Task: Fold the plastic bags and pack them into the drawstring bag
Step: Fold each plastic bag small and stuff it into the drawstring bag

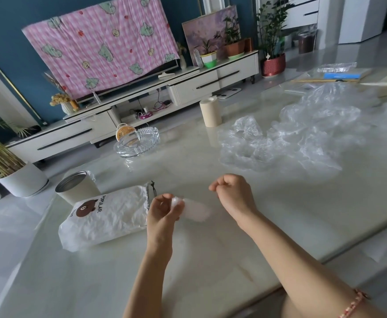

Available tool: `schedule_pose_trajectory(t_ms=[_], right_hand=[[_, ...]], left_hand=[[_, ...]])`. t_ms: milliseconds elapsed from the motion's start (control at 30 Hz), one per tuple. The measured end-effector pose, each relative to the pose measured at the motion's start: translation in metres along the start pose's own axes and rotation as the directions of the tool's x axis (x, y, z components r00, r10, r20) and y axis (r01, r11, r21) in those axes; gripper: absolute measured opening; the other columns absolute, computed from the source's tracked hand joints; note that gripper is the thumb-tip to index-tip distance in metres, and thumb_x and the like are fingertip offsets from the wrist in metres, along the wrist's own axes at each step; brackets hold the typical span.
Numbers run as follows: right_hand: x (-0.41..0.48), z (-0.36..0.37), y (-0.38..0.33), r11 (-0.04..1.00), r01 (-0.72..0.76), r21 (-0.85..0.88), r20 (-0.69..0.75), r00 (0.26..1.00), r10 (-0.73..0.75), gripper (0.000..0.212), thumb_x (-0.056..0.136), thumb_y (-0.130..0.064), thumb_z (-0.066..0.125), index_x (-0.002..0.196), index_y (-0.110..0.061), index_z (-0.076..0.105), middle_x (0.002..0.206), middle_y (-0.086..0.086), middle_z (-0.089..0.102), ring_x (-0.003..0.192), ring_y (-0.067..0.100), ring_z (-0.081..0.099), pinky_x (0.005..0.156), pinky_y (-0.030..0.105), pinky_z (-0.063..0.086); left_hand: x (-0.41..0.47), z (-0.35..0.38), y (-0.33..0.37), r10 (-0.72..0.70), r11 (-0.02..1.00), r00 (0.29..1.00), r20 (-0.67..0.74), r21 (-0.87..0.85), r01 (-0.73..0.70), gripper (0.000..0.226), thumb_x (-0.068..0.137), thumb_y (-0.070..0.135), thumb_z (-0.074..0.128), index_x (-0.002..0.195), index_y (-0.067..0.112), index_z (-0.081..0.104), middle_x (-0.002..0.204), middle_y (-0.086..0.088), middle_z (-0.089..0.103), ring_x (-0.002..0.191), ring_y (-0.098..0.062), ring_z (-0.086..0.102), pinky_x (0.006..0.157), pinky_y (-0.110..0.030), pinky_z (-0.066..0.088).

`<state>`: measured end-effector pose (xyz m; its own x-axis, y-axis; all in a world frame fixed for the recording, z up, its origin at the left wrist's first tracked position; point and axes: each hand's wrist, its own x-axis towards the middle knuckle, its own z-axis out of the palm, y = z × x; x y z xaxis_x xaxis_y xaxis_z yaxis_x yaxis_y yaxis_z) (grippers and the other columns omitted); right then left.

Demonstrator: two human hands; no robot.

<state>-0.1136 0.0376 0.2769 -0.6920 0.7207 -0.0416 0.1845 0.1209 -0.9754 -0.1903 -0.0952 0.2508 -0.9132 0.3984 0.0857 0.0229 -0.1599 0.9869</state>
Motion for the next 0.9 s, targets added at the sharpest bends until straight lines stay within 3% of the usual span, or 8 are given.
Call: schedule_pose_trajectory(t_ms=[133, 234, 400, 567, 667, 767, 834, 901], right_hand=[[-0.006, 0.008, 0.002, 0.999, 0.012, 0.053, 0.431, 0.902, -0.033, 0.032, 0.086, -0.016, 0.064, 0.116, -0.019, 0.055, 0.103, 0.003, 0.063, 0.091, 0.015, 0.060, 0.067, 0.016, 0.045], [-0.008, 0.015, 0.003, 0.994, 0.109, -0.023, 0.425, 0.901, -0.089, 0.012, 0.081, -0.014, 0.069, 0.088, -0.019, 0.061, 0.078, -0.002, 0.060, 0.065, 0.008, 0.053, 0.057, 0.017, 0.041], [-0.011, 0.010, 0.004, 0.931, 0.273, -0.243, 0.471, 0.872, -0.133, 0.029, 0.071, -0.019, 0.078, 0.057, -0.019, 0.052, 0.057, -0.006, 0.046, 0.055, 0.010, 0.039, 0.053, 0.023, 0.032], [-0.013, 0.011, 0.001, 0.962, 0.273, -0.024, 0.492, 0.841, -0.226, 0.020, 0.075, -0.014, 0.078, 0.091, -0.004, 0.072, 0.116, -0.003, 0.057, 0.101, 0.004, 0.053, 0.081, 0.006, 0.036], [-0.013, 0.011, 0.001, 0.981, 0.102, 0.165, 0.506, 0.845, -0.173, 0.021, 0.083, -0.010, 0.069, 0.101, 0.000, 0.069, 0.122, -0.004, 0.061, 0.107, 0.004, 0.057, 0.080, 0.000, 0.038], [-0.010, 0.012, 0.000, 0.955, 0.020, 0.295, 0.374, 0.918, -0.135, 0.017, 0.085, -0.010, 0.066, 0.097, 0.000, 0.071, 0.096, 0.008, 0.071, 0.083, 0.008, 0.063, 0.070, 0.003, 0.040], [-0.007, 0.012, -0.001, 0.943, -0.001, 0.334, 0.340, 0.933, -0.120, 0.009, 0.085, -0.008, 0.064, 0.086, -0.002, 0.071, 0.078, 0.006, 0.067, 0.069, 0.005, 0.058, 0.068, 0.008, 0.042], [-0.005, 0.014, -0.002, 0.943, -0.042, 0.329, 0.374, 0.923, -0.089, 0.012, 0.085, -0.001, 0.059, 0.083, -0.005, 0.070, 0.076, 0.006, 0.063, 0.069, 0.009, 0.055, 0.069, 0.014, 0.044]], left_hand=[[-0.001, 0.001, 0.001, -0.057, 0.997, 0.994, 0.091, -0.038, 0.061, 0.029, 0.067, 0.008, 0.074, 0.090, 0.015, 0.057, 0.076, 0.001, 0.066, 0.078, -0.019, 0.058, 0.074, -0.031, 0.043], [-0.003, 0.000, 0.003, -0.058, 0.995, 0.992, 0.115, -0.076, 0.067, 0.019, 0.077, 0.006, 0.068, 0.091, 0.013, 0.057, 0.078, -0.003, 0.067, 0.074, -0.016, 0.061, 0.071, -0.027, 0.047], [-0.004, 0.002, 0.004, -0.075, 0.996, 0.994, 0.075, -0.035, 0.077, 0.013, 0.088, 0.000, 0.054, 0.087, 0.012, 0.060, 0.080, 0.000, 0.070, 0.075, -0.016, 0.060, 0.068, -0.029, 0.044], [-0.007, 0.003, 0.014, -0.226, 0.963, 0.961, 0.158, -0.115, 0.245, 0.025, 0.092, -0.010, 0.040, 0.098, 0.007, 0.057, 0.074, -0.006, 0.069, 0.059, -0.012, 0.065, 0.046, -0.021, 0.050], [-0.008, 0.006, 0.014, -0.261, 0.963, 0.957, 0.123, -0.029, 0.267, 0.030, 0.087, -0.017, 0.037, 0.105, -0.001, 0.055, 0.062, -0.003, 0.065, 0.050, -0.009, 0.059, 0.045, -0.017, 0.046], [-0.013, 0.008, 0.007, 0.227, 0.944, 0.967, -0.117, 0.272, -0.188, 0.017, 0.087, -0.007, 0.042, 0.091, 0.003, 0.055, 0.067, -0.004, 0.059, 0.045, -0.014, 0.054, 0.044, -0.023, 0.043], [-0.011, 0.005, 0.006, 0.640, 0.689, 0.755, -0.141, 0.541, -0.482, 0.018, 0.083, 0.007, 0.042, 0.090, 0.008, 0.058, 0.084, -0.004, 0.062, 0.068, -0.022, 0.060, 0.064, -0.032, 0.049], [0.000, -0.008, 0.000, 0.790, 0.415, 0.611, -0.062, 0.786, -0.457, 0.031, 0.082, 0.015, 0.045, 0.105, 0.001, 0.060, 0.107, -0.012, 0.062, 0.102, -0.026, 0.054, 0.093, -0.034, 0.038]])
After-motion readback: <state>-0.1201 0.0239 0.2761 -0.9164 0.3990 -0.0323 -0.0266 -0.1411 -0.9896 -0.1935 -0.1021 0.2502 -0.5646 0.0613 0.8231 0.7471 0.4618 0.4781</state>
